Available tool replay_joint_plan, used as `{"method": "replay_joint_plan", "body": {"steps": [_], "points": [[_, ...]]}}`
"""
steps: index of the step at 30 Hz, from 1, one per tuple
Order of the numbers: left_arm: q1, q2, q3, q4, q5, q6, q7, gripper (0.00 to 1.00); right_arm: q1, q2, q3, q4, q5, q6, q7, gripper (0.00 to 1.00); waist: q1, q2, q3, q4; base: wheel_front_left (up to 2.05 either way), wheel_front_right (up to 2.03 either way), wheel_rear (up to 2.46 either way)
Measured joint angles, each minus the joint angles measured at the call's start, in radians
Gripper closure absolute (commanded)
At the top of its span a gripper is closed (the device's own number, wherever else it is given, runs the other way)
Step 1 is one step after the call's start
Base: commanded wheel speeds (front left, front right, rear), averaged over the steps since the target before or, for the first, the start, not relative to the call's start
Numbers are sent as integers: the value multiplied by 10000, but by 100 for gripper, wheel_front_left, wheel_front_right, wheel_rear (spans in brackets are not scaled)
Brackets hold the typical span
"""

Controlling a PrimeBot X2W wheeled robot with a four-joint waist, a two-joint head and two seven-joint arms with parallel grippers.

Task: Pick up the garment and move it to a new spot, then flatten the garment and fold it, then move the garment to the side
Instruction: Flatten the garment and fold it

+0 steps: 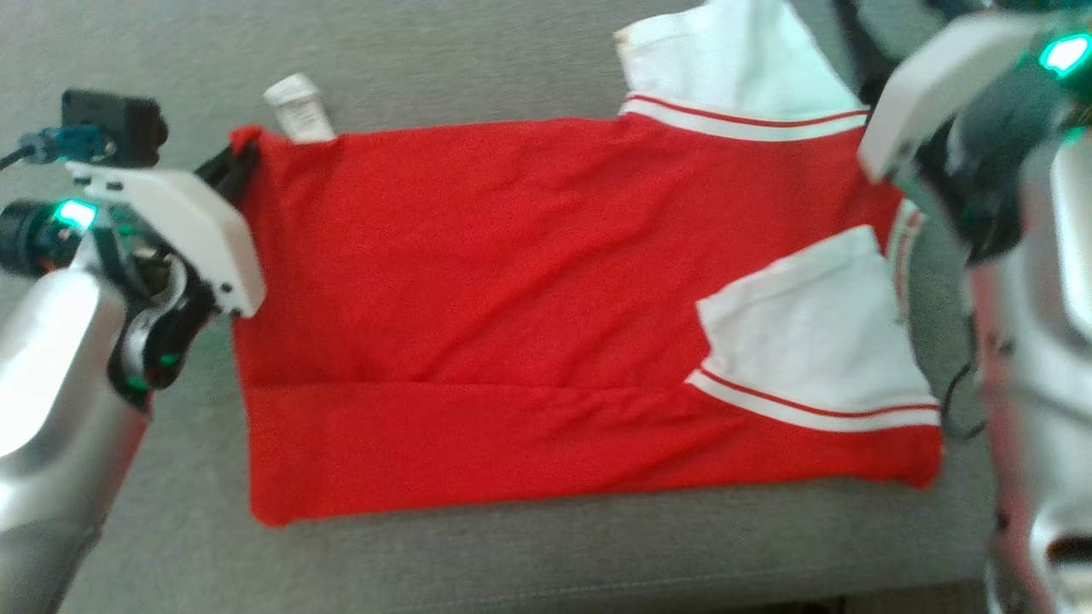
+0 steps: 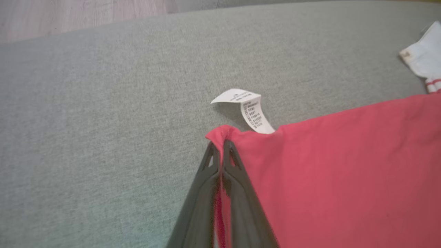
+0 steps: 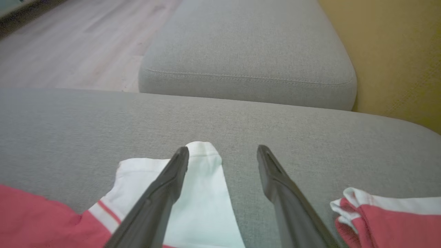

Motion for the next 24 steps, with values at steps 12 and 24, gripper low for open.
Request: {"method": "replay_joint_plan", "body": {"steps": [12,24], "points": [[-668,-1528,-485,42,157,-265,-1135,100,-2338,-763,-520,4107,-1530,0,876,0,0,0,493,1739,0,0,0],[-946,-1883,-625,855,209,-516,-1532,100,-3221,-765,-242,5659,-1262,0,836,85,0,0,623,1967,0,0,0]]}}
